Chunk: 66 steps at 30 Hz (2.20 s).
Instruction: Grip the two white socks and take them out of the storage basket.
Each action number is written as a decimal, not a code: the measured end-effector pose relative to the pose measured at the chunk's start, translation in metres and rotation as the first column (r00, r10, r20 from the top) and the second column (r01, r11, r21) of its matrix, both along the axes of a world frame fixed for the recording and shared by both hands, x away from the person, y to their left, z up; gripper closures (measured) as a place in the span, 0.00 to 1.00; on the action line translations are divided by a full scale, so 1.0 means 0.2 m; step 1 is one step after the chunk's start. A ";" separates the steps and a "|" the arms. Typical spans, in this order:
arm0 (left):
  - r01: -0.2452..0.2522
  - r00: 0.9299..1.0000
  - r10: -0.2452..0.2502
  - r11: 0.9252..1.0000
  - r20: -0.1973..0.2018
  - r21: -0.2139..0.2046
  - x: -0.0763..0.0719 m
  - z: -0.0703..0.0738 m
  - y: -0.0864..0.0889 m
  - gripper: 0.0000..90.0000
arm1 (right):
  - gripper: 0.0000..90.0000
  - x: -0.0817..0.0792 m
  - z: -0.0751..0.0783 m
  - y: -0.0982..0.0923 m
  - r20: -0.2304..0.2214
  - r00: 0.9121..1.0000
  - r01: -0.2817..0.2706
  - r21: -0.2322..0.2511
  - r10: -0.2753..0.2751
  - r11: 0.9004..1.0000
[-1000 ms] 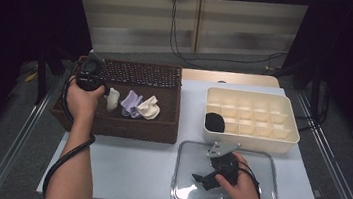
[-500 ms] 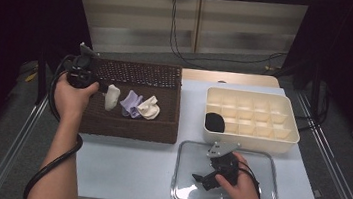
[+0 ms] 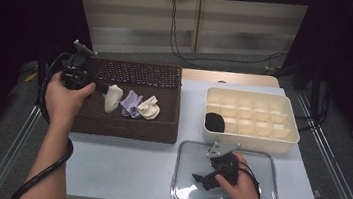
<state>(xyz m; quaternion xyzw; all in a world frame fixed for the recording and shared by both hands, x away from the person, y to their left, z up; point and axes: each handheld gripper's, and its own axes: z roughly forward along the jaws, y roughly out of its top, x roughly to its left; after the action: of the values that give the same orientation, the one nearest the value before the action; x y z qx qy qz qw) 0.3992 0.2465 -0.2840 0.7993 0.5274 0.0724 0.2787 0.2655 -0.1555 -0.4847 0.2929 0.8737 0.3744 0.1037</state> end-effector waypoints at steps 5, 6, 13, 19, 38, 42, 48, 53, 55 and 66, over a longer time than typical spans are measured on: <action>0.019 1.000 -0.018 1.000 0.005 -0.010 -0.04 0.02 -0.01 0.96 | 0.00 0.00 0.00 0.00 0.002 1.000 0.000 0.000 0.000 1.000; 0.032 0.999 -0.032 0.999 0.002 -0.006 -0.05 0.03 -0.01 0.96 | 0.00 0.00 0.00 0.00 0.002 1.000 -0.001 0.000 0.001 1.000; 0.071 0.997 -0.070 0.997 0.024 -0.016 -0.12 0.08 -0.03 0.96 | 0.00 0.00 0.00 0.00 0.003 1.000 0.001 -0.001 -0.001 1.000; 0.099 0.995 -0.098 0.995 0.026 -0.022 -0.17 0.11 -0.05 0.96 | 0.00 0.00 0.00 0.00 0.001 1.000 0.000 -0.001 0.000 1.000; 0.164 0.986 -0.162 0.985 0.040 -0.056 -0.31 0.11 -0.07 0.96 | 0.00 0.00 0.00 0.00 0.005 1.000 0.002 -0.001 -0.002 1.000; 0.184 0.983 -0.182 0.980 0.041 -0.071 -0.34 0.09 -0.09 0.96 | 0.00 0.00 0.00 0.00 0.006 1.000 0.000 -0.001 0.000 1.000; 0.215 0.976 -0.212 0.974 0.043 -0.073 -0.39 0.07 -0.11 0.96 | 0.00 0.00 0.00 0.00 0.006 1.000 0.001 -0.001 -0.001 1.000; 0.238 0.971 -0.236 0.968 0.032 -0.077 -0.43 0.03 -0.13 0.96 | 0.00 0.00 0.00 0.00 0.005 1.000 0.002 -0.001 -0.002 1.000; 0.241 0.970 -0.240 0.966 0.030 -0.092 -0.44 0.02 -0.14 0.96 | 0.00 0.00 0.00 0.00 0.005 1.000 0.002 -0.001 -0.002 1.000; 0.233 0.972 -0.228 0.969 0.059 -0.087 -0.41 -0.02 -0.16 0.47 | 0.00 0.00 0.00 0.00 0.003 1.000 0.002 -0.001 -0.002 1.000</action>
<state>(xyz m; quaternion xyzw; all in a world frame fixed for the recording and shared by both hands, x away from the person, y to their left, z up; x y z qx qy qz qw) 0.3171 0.2152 -0.2887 0.8393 0.4268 0.0341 0.3351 0.2652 -0.1554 -0.4848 0.2933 0.8734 0.3741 0.1056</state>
